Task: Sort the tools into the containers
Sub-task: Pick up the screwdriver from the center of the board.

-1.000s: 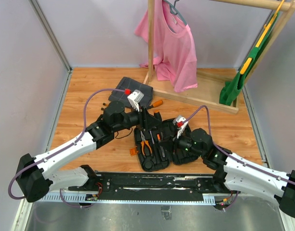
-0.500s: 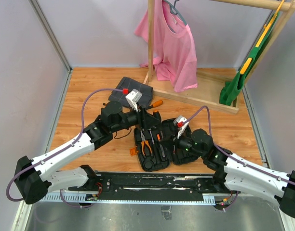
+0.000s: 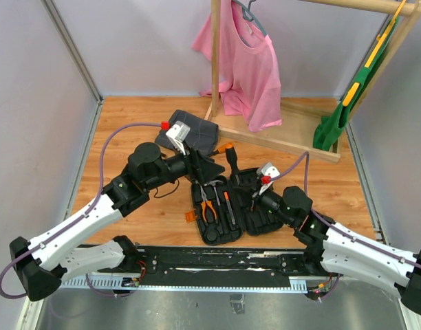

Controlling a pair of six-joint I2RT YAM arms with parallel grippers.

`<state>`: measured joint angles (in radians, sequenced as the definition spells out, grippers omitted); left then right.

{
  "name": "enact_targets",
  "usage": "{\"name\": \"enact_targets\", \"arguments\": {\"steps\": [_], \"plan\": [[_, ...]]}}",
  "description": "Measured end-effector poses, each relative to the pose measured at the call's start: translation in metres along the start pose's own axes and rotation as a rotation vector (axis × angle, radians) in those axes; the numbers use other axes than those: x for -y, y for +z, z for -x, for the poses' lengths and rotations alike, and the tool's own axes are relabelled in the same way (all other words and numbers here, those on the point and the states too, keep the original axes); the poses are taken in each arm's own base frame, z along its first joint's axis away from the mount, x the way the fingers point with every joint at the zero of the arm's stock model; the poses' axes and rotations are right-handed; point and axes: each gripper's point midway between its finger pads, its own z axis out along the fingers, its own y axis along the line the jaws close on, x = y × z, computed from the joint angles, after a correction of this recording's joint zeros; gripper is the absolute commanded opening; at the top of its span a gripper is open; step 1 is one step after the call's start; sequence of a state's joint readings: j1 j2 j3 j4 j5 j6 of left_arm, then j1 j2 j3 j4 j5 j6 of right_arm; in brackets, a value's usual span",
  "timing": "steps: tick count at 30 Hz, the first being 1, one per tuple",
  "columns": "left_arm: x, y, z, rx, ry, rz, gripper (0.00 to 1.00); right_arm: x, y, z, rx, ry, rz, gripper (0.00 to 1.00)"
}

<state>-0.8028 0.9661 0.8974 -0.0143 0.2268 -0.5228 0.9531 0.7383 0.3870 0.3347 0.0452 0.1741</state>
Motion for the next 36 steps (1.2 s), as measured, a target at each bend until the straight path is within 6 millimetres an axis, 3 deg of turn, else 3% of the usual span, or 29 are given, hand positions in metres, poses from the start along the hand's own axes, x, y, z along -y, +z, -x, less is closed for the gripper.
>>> {"name": "enact_targets", "arguments": {"steps": [7, 13, 22, 25, 31, 36], "plan": [[-0.009, -0.016, 0.020, 0.050, -0.019, 0.116, 0.64, 0.010, -0.007, 0.014, 0.116, -0.097, -0.030, 0.01], [-0.013, -0.029, 0.025, 0.071, -0.025, 0.165, 0.64, 0.008, -0.011, 0.024, 0.150, -0.191, -0.008, 0.01], [-0.023, -0.039, 0.021, 0.067, -0.030, 0.230, 0.85, 0.003, -0.004, 0.005, 0.053, -0.493, 0.095, 0.01], [-0.023, -0.046, 0.024, 0.082, -0.019, 0.238, 0.98, -0.003, -0.004, 0.002, 0.049, -0.597, 0.150, 0.01], [-0.020, -0.058, 0.032, 0.104, 0.027, 0.240, 0.99, -0.013, -0.006, 0.001, 0.030, -0.862, 0.277, 0.01], [-0.016, -0.061, 0.034, 0.082, 0.071, 0.229, 0.99, -0.017, -0.008, 0.013, 0.008, -1.055, 0.351, 0.01]]}}
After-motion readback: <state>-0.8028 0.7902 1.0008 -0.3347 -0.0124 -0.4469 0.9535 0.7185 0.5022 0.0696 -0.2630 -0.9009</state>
